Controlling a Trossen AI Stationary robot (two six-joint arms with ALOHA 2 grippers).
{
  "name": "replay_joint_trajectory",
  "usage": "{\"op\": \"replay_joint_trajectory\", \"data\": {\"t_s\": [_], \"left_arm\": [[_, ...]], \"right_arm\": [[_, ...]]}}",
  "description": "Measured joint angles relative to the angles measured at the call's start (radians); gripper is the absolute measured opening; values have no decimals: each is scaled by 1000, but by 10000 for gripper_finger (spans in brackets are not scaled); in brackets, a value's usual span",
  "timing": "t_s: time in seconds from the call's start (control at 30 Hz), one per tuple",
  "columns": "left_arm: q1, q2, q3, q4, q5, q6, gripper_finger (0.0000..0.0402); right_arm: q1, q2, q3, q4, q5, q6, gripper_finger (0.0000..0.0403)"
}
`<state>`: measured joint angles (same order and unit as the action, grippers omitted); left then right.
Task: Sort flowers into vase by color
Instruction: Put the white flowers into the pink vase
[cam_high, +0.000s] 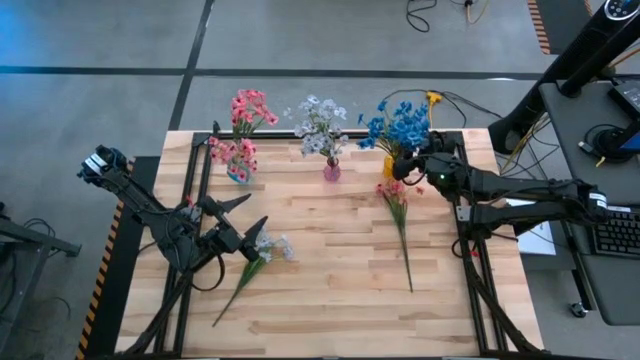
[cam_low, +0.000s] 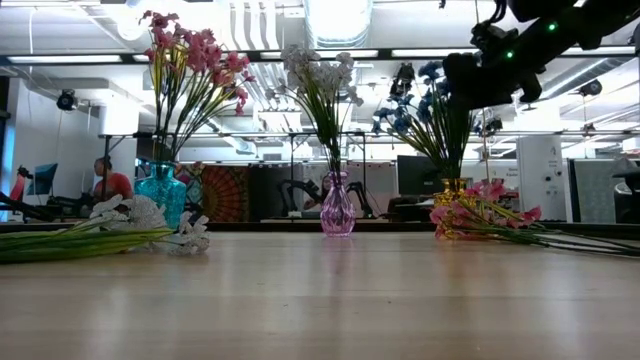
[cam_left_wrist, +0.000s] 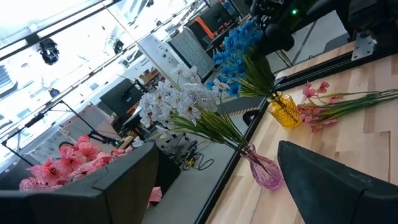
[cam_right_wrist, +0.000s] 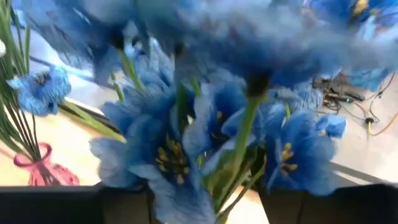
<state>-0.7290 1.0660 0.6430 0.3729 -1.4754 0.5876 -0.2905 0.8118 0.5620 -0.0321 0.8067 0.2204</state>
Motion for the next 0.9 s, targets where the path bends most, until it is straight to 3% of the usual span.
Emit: {"op": "replay_joint_trajectory", "data": {"t_s": [0.2,0.5,0.9], "left_arm": [[0,0,0,0,0,-42,311],[0,0,0,0,0,-119,311],[0,13,0,0,0,-156,311]], "right_arm": [[18,-27,38,-131,-35,52,209],[27,-51,159,-537,-91,227,217],[27,-52,241,-767,-253,312,217]]}}
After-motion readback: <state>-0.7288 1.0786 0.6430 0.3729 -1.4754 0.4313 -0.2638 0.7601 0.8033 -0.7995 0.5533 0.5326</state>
